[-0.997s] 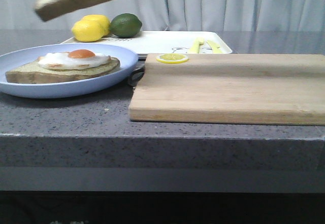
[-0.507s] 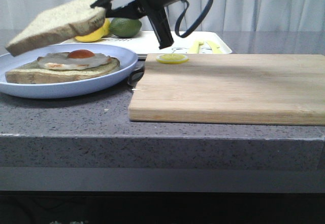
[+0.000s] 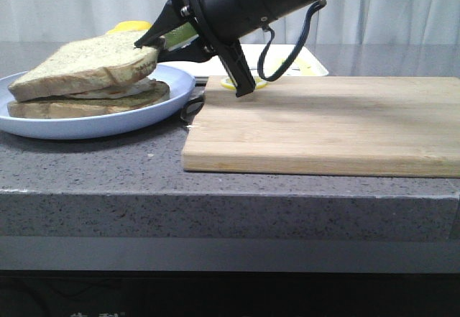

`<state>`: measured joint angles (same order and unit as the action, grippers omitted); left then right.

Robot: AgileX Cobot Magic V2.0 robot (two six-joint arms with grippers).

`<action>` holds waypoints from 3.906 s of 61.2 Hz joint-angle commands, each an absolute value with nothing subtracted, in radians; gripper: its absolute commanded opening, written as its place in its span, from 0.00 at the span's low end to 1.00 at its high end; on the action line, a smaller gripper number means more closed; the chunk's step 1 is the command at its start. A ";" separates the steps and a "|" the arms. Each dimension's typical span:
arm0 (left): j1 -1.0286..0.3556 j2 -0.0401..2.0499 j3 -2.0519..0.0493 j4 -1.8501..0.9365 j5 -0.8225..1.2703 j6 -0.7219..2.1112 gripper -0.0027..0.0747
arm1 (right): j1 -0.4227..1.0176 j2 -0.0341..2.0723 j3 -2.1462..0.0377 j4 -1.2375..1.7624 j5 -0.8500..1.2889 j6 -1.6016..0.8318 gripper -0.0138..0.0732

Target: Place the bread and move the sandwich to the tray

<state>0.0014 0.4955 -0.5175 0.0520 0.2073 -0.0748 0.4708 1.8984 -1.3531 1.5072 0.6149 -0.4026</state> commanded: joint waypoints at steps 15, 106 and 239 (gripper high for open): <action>0.003 0.505 -0.544 0.051 0.121 -0.078 0.77 | 0.431 1.848 -1.377 1.535 0.674 -0.416 0.63; 0.003 0.505 -0.544 0.051 0.123 -0.078 0.77 | 0.139 0.546 -0.685 0.039 0.540 0.023 0.07; -0.113 1.627 -1.214 -0.064 0.550 -0.009 0.41 | 0.139 0.068 -0.351 0.038 0.408 0.023 0.07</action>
<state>-0.1075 1.6605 -1.1826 -0.0597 0.5839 -0.0096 0.1426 0.0574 -0.3254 0.0469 0.4916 0.0247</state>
